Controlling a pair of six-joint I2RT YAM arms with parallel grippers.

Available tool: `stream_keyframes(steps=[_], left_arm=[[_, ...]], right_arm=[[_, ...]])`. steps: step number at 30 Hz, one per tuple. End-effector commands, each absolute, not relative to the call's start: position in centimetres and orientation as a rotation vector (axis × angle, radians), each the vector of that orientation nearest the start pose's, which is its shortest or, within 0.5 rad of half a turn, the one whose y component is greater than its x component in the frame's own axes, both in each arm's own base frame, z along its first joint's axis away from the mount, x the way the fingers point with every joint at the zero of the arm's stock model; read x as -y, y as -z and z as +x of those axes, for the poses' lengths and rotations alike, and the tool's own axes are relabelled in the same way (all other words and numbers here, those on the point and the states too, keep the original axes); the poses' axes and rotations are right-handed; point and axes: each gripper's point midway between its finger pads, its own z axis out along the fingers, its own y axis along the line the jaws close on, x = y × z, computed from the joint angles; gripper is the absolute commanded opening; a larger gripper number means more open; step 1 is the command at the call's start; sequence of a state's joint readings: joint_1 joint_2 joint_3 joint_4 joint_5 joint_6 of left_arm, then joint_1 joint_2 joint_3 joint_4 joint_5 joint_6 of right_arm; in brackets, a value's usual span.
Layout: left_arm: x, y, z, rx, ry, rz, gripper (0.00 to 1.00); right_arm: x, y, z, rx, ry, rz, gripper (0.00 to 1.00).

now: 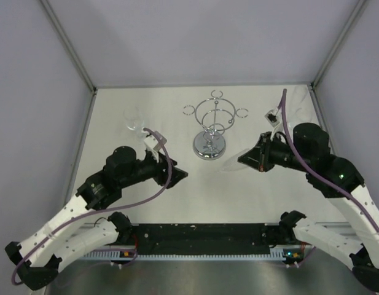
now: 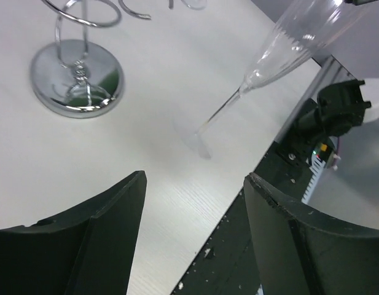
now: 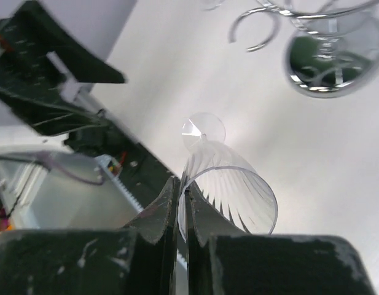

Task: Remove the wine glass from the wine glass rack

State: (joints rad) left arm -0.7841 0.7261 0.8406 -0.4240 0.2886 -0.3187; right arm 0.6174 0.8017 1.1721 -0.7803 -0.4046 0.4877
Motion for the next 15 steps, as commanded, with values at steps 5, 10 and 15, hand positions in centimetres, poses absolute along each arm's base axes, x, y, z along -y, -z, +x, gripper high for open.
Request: stream_keyframes(steps=[5, 10, 15], left_arm=[[19.6, -31.2, 17.4, -1.755, 0.771, 0.509, 0.88], [18.4, -30.3, 18.4, -1.777, 0.659, 0.493, 0.99], [18.3, -29.3, 19.0, -1.810, 0.624, 0.492, 0.98]], right_arm=[[-10.9, -31.6, 21.4, -2.104, -0.322, -0.064, 0.00], [-7.6, -30.3, 24.8, -2.131, -0.154, 0.071, 0.00], [-5.5, -28.1, 29.0, -2.173, -0.120, 0.189, 0.00]])
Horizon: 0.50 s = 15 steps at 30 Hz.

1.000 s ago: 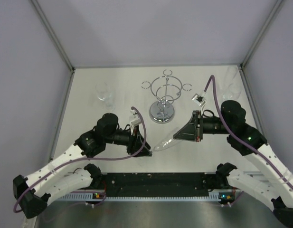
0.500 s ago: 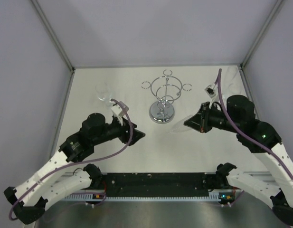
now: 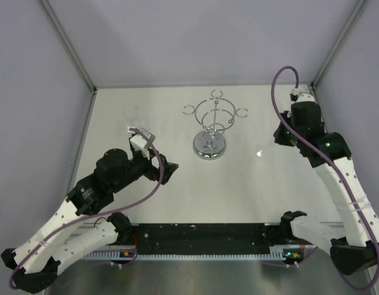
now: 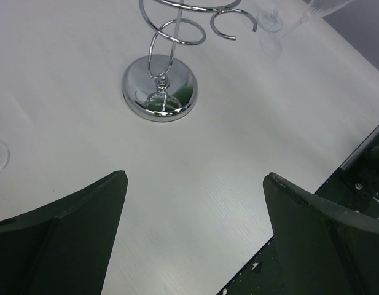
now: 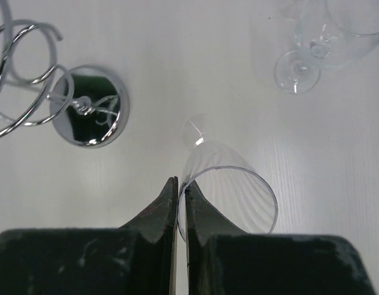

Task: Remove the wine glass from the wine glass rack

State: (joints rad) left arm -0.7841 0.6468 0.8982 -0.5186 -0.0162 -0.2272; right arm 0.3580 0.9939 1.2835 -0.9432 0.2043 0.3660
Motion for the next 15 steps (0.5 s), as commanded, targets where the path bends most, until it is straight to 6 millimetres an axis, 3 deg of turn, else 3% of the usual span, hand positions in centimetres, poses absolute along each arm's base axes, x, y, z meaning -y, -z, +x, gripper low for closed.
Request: stream_keyframes(steps=[1, 9, 15], left_arm=[[18.4, -29.0, 19.0, -1.814, 0.620, 0.493, 0.98], [18.2, -27.4, 18.8, -1.843, 0.611, 0.509, 0.98], [17.6, -26.9, 19.0, -1.856, 0.579, 0.490, 0.98]], right_arm=[[-5.2, -27.5, 29.9, -2.189, -0.110, 0.204, 0.00], [-4.8, -25.5, 35.7, -2.250, -0.061, 0.253, 0.00], [-6.1, -26.2, 38.9, -2.257, -0.102, 0.234, 0.00]])
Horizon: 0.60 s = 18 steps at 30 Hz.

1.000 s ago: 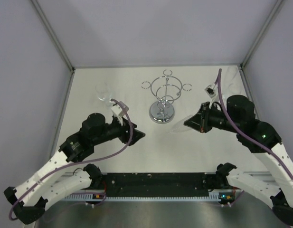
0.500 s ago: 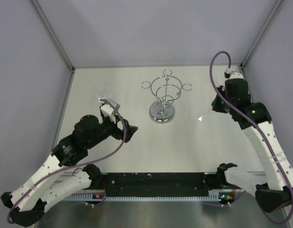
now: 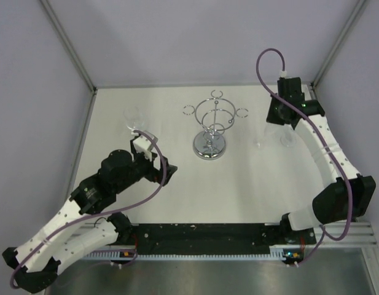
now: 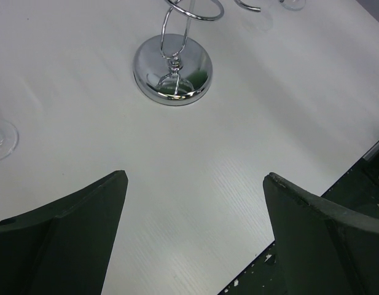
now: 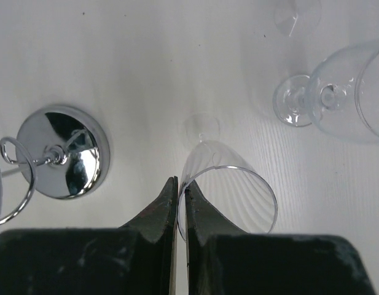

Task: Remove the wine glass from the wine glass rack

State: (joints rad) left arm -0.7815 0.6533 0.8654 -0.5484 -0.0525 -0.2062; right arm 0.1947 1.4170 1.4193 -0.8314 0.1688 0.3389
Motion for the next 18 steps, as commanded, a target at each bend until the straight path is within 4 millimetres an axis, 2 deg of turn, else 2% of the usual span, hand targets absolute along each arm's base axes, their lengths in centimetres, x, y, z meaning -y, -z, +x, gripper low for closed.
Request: stream_keyframes(steps=[1, 10, 18], left_arm=[[17.5, -26.8, 19.0, -1.854, 0.579, 0.491, 0.98], [17.3, -26.6, 19.3, -1.859, 0.555, 0.483, 0.98], [17.1, -26.4, 19.8, -1.867, 0.533, 0.477, 0.98]], right_arm=[[-6.1, -25.9, 39.4, -2.265, -0.092, 0.231, 0.00], [-6.0, -23.8, 42.6, -2.321, -0.023, 0.222, 0.00], [-6.2, -23.9, 44.4, -2.323, -0.008, 0.204, 0.00]])
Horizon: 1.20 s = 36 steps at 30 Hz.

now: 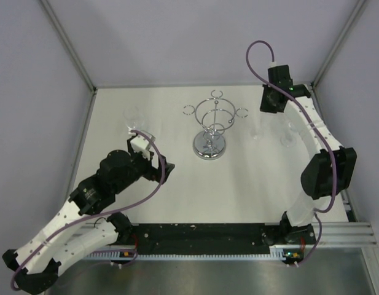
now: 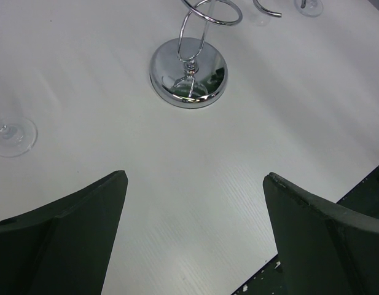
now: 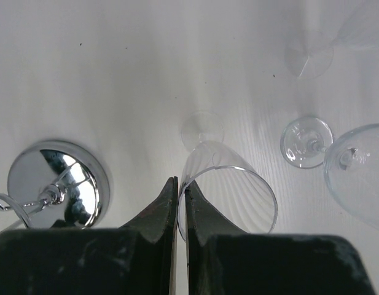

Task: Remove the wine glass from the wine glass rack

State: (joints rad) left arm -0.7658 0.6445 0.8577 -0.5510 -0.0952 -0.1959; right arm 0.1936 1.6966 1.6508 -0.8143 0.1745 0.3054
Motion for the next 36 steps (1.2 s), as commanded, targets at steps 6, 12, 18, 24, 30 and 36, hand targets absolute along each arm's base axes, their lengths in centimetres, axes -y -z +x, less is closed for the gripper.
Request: stream_keyframes(steps=[6, 12, 18, 24, 30, 36], left_arm=[[16.9, -26.3, 20.0, -1.872, 0.524, 0.471, 0.99], [16.8, -26.2, 20.2, -1.876, 0.515, 0.465, 0.98], [16.6, -26.3, 20.3, -1.872, 0.512, 0.456, 0.98], [16.5, -26.2, 20.4, -1.876, 0.505, 0.450, 0.98], [16.4, -26.1, 20.5, -1.880, 0.501, 0.446, 0.98], [16.3, -26.2, 20.6, -1.878, 0.498, 0.440, 0.98]], right_arm=[[-6.3, -23.7, 45.2, -2.343, -0.003, 0.189, 0.13], [-6.6, -23.3, 45.7, -2.357, -0.005, 0.177, 0.15], [-6.9, -23.1, 46.0, -2.364, -0.016, 0.175, 0.18], [-7.0, -23.8, 46.1, -2.347, -0.035, 0.180, 0.23], [-7.2, -26.1, 46.1, -2.302, -0.065, 0.179, 0.29], [-7.0, -29.5, 45.7, -2.226, -0.076, 0.190, 0.41]])
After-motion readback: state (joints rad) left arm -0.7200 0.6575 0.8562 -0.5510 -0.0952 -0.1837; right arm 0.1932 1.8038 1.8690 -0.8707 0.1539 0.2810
